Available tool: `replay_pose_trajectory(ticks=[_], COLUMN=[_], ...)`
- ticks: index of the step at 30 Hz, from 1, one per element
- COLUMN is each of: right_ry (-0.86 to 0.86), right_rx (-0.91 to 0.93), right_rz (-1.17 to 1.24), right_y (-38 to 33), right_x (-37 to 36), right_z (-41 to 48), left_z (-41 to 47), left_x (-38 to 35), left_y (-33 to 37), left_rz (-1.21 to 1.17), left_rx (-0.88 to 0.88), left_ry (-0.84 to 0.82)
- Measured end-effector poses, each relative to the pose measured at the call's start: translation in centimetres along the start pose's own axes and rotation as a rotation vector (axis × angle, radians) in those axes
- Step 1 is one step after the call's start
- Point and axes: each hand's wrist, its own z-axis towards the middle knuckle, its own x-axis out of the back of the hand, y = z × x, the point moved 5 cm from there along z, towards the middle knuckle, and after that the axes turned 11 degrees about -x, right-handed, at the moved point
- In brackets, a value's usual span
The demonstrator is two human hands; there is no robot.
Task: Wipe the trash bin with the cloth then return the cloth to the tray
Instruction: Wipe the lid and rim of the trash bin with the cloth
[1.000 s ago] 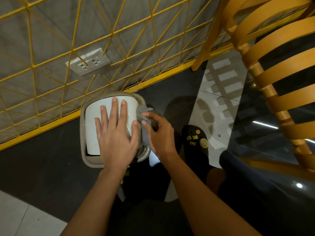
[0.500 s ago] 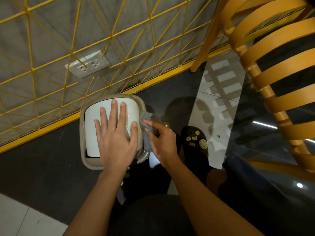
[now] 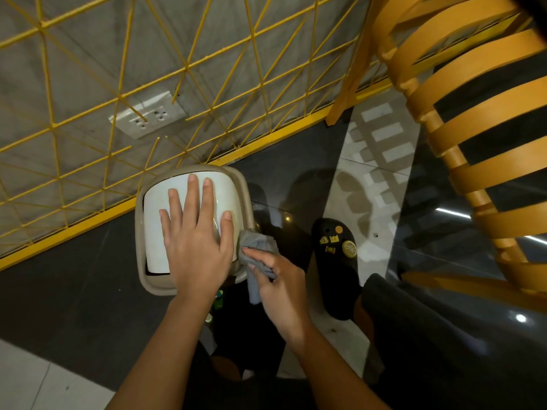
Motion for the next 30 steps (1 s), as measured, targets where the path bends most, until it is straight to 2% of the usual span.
replay_pose_trajectory(ticks=[3, 7, 12, 15, 20, 22, 25, 30], right_ry=[0.005, 0.119, 0.145, 0.168, 0.078, 0.005, -0.124, -0.096], right_rx=[0.039, -0.037, -0.008, -0.032, 0.084, 0.028, -0.176, -0.319], right_rz=[-0.055, -0.058, -0.164, -0.213, -0.395, -0.314, -0.048, 0.132], right_y=[-1.7, -3.0, -0.9, -1.9, -6.4, -6.6, -5.4, -2.9], right_x=[0.2, 0.0, -0.7, -0.2, -0.1, -0.2, -0.1, 0.7], right_z=[2.6, 6.0, 3.6, 5.3, 11.1, 13.0, 13.8, 12.6], left_z=[0.0, 0.1, 0.0, 0.0, 0.0, 0.1, 0.1, -0.2], left_x=[0.0, 0.0, 0.0, 0.0, 0.0, 0.1, 0.2, 0.5], left_y=[-0.1, -0.1, -0.2, -0.1, -0.3, -0.3, -0.3, -0.9], left_rz=[-0.001, -0.002, -0.007, -0.013, -0.011, -0.012, -0.022, -0.051], left_rx=[-0.003, 0.003, 0.002, -0.009, -0.016, -0.018, -0.020, -0.142], left_ry=[-0.005, -0.017, -0.016, -0.017, -0.036, -0.042, -0.051, -0.124])
